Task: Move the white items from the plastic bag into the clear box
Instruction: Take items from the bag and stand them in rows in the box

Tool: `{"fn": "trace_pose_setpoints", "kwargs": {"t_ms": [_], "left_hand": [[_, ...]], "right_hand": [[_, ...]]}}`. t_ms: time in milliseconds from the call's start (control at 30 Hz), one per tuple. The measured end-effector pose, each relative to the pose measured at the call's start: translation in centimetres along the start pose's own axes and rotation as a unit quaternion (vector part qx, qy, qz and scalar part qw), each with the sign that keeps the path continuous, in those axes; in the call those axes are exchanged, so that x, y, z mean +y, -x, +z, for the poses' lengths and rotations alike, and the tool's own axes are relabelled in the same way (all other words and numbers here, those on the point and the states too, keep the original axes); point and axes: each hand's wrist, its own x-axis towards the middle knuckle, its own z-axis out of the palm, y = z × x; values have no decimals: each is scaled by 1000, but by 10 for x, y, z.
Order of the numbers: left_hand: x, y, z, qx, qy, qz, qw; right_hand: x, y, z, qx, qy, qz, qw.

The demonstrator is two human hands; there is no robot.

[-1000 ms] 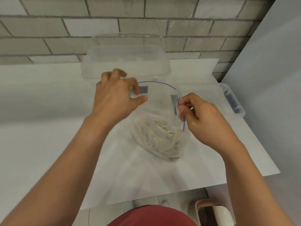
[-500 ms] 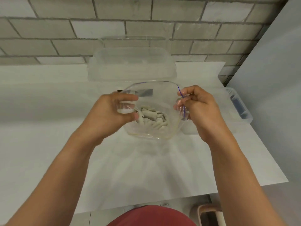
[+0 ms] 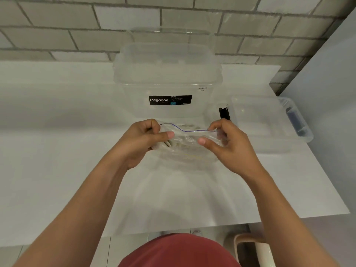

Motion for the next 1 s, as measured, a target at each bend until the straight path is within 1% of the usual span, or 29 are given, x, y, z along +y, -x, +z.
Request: {"fn": "trace_pose_setpoints", "kwargs": {"t_ms": [67,100,133,200,267,300,333,367,433,500,533,600,667,700,733,767,800,833,867,900,967,1000], "left_hand": [[-7,-1,-1,-2,-83,38,996],[-10,-1,-1,10,-149,67,987],[-14,-1,-1,26,-224,97,969],[-17,3,-1,37,-363,178,914],[-17,8,-1,17,-477,274,835],[-16,9,-1,7,-510,316,800],[-15,10,-1,-3,-525,341,780],[-12,11,-1,-12,-527,347,776],[-8,6,-1,-15,-521,323,790],[-6,-2,-2,14,-528,293,797],[-7,-8,-3,25,-534,288,795],[-8,-16,-2,14,-545,278,791],[-8,-17,1,-14,-554,264,790],[-7,-16,3,-29,-556,259,789],[-7,-15,3,-39,-559,259,787],[-7,-15,3,-47,-562,262,783],[-7,-15,1,-56,-566,263,780],[-7,-16,-2,-65,-571,264,775],[-7,-18,-6,-72,-576,264,771],[-7,-19,-10,-77,-581,264,766],[-7,-21,-17,-88,-587,255,763],[-6,-22,-20,-94,-589,245,764]], "right_hand": [[6,-4,2,28,48,-32,998],[8,-6,2,48,62,-37,996],[10,-7,2,68,74,-41,994],[8,-7,3,98,91,-41,990],[2,-7,4,106,88,-31,990],[-1,-6,4,104,88,-27,990],[-4,-6,4,100,88,-25,991],[-6,-5,4,95,90,-24,991],[-10,-5,4,95,99,-24,990],[-8,-4,4,95,116,-11,989],[-7,-4,5,97,136,0,986],[-5,0,6,110,194,6,975],[-8,6,8,173,286,-43,942],[-14,10,12,210,323,-85,919],[-19,14,18,230,328,-148,904],[-25,16,25,223,319,-215,896],[-29,18,31,188,312,-260,894],[-32,18,37,132,330,-264,897],[-32,15,42,75,364,-232,899],[-30,10,44,30,403,-173,898],[-26,2,40,-13,455,-61,888],[-26,0,36,-19,457,-28,889]]}}
